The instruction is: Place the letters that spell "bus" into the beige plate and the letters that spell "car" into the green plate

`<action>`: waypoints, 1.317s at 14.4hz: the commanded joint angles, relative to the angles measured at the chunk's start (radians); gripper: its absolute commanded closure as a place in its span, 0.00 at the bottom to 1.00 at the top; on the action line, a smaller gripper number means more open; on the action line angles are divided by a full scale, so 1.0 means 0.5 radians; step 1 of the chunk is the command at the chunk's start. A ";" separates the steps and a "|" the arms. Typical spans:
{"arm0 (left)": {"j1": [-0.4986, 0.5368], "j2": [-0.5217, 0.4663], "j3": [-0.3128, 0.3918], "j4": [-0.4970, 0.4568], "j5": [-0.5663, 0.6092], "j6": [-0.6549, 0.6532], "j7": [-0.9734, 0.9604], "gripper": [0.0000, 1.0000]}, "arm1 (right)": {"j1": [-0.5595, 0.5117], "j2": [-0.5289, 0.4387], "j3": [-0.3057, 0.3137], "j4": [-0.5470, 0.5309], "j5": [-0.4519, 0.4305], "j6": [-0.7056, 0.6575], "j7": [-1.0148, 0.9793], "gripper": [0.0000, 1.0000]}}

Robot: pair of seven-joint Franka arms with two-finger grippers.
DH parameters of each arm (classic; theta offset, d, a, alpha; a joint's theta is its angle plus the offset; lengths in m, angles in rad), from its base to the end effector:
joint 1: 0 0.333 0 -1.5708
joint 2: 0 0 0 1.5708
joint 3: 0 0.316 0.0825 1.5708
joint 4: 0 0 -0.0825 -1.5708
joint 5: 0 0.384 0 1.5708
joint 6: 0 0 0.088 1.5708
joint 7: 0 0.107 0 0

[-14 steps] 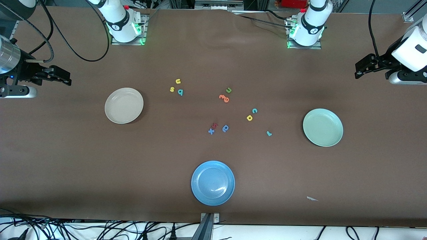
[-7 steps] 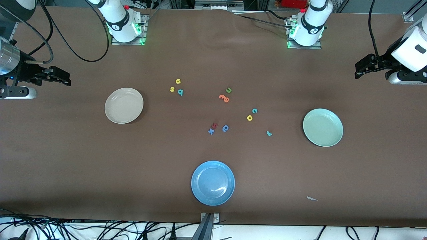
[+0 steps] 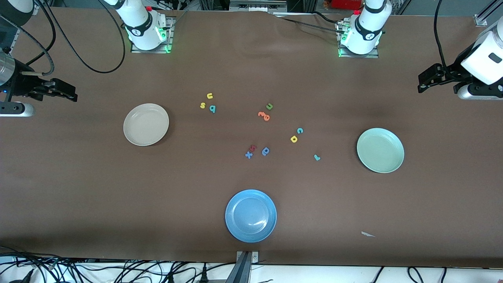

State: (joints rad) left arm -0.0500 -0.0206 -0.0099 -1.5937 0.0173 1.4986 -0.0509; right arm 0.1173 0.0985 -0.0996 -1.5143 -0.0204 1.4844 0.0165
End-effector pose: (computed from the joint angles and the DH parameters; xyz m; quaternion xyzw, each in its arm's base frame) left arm 0.5391 -0.0304 0.6190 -0.9993 0.0042 0.0367 0.0108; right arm 0.5737 0.0106 0.5886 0.9978 0.0003 -0.0636 0.0162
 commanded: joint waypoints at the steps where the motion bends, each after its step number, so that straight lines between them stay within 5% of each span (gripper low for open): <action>1: 0.005 -0.029 0.001 -0.028 -0.047 -0.015 0.040 0.00 | -0.014 0.027 0.009 0.040 0.016 -0.011 -0.027 0.00; 9: 0.005 -0.029 0.001 -0.028 -0.047 -0.015 0.040 0.00 | 0.005 0.000 0.040 -0.018 0.022 0.114 0.068 0.00; 13: 0.005 -0.029 0.001 -0.028 -0.047 -0.018 0.043 0.00 | 0.005 -0.301 0.052 -0.468 0.016 0.387 0.087 0.00; 19: 0.005 -0.029 0.001 -0.028 -0.047 -0.015 0.043 0.00 | 0.005 -0.314 0.049 -0.466 0.019 0.372 0.084 0.00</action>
State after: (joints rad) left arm -0.0500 -0.0206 -0.0099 -1.5966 0.0173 1.4986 -0.0509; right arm 0.1211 -0.0310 -0.0795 -1.7153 -0.0187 1.6496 0.0434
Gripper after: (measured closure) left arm 0.000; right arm 0.000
